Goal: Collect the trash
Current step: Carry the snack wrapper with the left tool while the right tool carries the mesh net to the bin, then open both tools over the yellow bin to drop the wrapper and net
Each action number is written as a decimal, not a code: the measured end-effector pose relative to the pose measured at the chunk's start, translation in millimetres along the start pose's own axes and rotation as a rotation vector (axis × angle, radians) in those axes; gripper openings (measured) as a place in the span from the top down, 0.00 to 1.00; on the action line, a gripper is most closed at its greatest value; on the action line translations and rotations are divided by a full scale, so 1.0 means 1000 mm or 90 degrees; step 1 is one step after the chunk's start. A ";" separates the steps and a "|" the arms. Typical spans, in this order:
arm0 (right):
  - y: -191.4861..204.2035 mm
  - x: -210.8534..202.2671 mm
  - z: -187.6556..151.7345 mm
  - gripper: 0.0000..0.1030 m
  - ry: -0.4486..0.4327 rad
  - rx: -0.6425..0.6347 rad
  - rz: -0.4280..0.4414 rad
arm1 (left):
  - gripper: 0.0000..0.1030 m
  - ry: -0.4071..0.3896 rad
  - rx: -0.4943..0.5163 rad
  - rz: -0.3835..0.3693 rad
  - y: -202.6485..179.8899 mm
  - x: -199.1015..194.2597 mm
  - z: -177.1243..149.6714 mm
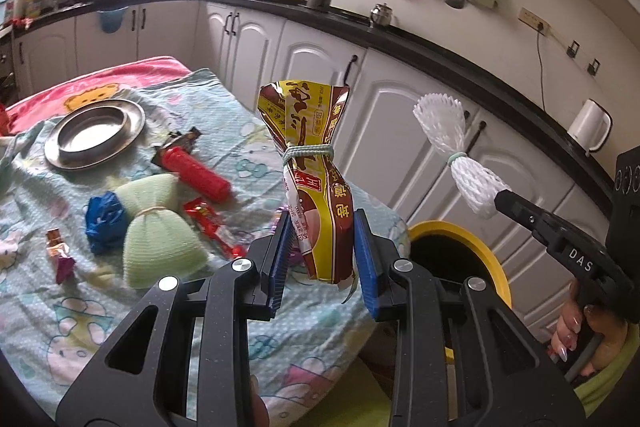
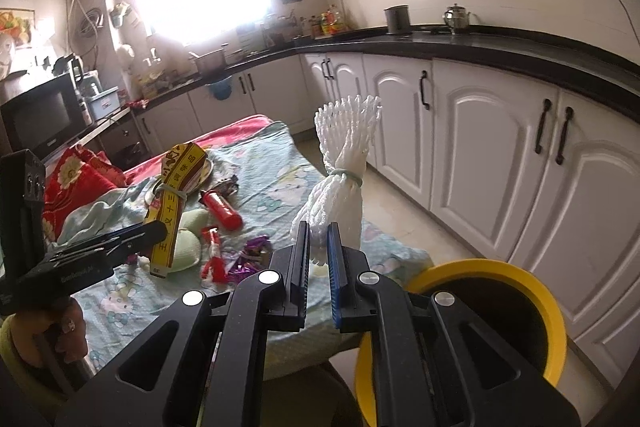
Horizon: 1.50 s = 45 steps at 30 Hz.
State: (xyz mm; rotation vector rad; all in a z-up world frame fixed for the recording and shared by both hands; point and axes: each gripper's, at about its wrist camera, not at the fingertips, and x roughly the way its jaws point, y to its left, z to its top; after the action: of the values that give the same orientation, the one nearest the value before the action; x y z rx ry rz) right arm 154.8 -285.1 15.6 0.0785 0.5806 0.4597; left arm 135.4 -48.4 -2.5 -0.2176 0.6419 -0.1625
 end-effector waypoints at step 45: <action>-0.143 -0.047 -0.104 0.91 0.073 0.158 -0.151 | 0.77 0.131 0.198 -0.127 -0.144 0.088 -0.061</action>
State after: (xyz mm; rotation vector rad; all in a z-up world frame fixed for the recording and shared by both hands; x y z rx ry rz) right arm 119.8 -439.7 -75.9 0.2190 0.7481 0.1612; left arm 156.1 -215.7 -64.1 0.0375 0.7885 -0.4775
